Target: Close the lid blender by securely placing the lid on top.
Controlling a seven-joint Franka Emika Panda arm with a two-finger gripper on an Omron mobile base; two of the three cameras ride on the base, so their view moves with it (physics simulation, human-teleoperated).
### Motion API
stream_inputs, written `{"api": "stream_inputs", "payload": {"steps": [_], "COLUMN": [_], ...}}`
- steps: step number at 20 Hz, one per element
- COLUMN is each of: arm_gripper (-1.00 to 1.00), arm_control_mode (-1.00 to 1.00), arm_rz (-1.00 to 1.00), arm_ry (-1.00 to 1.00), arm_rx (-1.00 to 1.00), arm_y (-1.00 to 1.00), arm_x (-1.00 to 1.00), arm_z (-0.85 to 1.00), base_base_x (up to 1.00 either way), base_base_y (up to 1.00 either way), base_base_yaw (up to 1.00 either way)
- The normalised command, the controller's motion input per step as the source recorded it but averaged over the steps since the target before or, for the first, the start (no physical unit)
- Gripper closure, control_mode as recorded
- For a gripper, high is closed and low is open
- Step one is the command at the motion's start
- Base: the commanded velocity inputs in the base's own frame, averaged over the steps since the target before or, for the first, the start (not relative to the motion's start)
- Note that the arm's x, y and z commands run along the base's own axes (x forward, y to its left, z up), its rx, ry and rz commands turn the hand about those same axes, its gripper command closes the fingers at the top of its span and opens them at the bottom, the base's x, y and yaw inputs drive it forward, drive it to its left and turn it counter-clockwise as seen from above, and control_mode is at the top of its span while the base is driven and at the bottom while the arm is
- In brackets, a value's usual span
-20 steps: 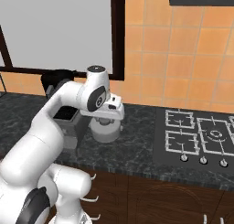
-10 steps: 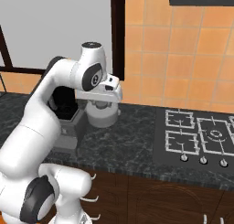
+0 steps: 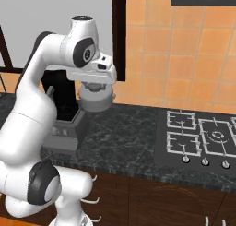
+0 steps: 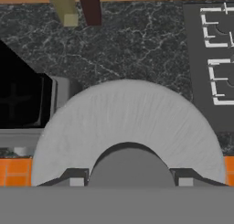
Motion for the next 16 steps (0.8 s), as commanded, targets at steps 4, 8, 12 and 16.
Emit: {"api": "stream_inputs", "payload": {"steps": [4,8,12,16], "arm_gripper": [1.0,1.0,1.0,1.0], "arm_control_mode": [-1.0,-1.0,-1.0,-1.0], "arm_rz": [0.0,0.0,0.0,0.0], "arm_ry": [0.0,0.0,0.0,0.0], "arm_rx": [0.0,0.0,0.0,0.0], "arm_y": [0.31,0.32,0.32,0.37], "arm_x": [0.0,0.03,0.04,0.02], "arm_z": [0.65,0.56,0.56,0.52], "base_base_x": [0.0,0.0,0.0,0.0], "base_base_y": [0.0,0.0,0.0,0.0], "base_base_yaw": [0.0,0.0,0.0,0.0]}}
